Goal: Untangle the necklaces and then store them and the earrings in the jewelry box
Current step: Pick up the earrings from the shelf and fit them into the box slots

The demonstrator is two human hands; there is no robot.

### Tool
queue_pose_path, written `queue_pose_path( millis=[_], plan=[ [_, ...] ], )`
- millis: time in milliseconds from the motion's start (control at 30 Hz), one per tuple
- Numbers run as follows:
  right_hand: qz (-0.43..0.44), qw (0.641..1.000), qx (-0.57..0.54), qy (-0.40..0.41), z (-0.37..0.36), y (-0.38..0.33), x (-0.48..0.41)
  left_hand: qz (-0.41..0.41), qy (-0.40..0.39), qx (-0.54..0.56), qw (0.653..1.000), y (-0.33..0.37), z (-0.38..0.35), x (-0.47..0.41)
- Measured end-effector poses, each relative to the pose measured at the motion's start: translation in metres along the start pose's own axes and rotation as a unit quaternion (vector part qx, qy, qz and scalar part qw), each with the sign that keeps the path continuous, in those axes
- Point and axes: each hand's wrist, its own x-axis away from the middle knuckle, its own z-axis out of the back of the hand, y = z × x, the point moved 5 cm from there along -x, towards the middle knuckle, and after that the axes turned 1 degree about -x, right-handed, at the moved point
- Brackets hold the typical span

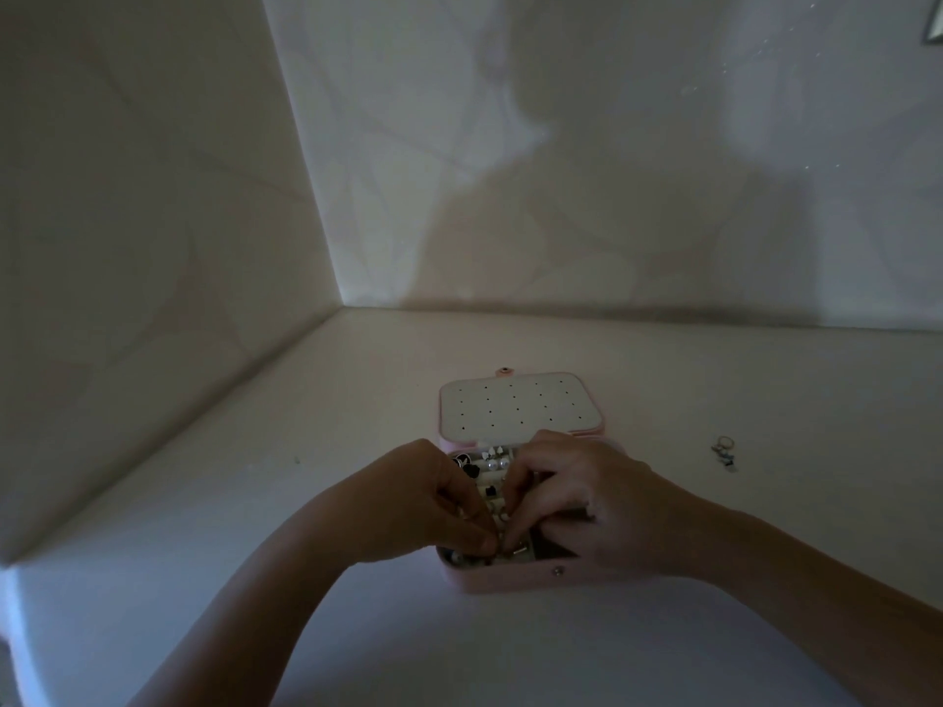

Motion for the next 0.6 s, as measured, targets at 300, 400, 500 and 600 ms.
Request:
queue_pose_path(
  millis=[300, 400, 500, 600],
  plan=[
    [0.009, 1.0, 0.003, -0.005, 0.0, 0.001, 0.0, 0.014, 0.004, -0.018, 1.0, -0.004, -0.002, -0.004],
    [0.006, 1.0, -0.002, -0.012, 0.0, 0.0, 0.001, 0.02, 0.001, -0.014, 1.0, -0.005, -0.002, -0.004],
    [-0.021, 0.999, -0.046, -0.003, 0.008, 0.0, 0.0, 0.011, -0.005, -0.01, 1.0, -0.003, -0.001, -0.002],
    [-0.081, 0.989, -0.121, 0.037, 0.042, 0.01, 0.001, 0.001, 0.015, 0.022, 1.0, -0.002, 0.005, 0.0]
  ],
)
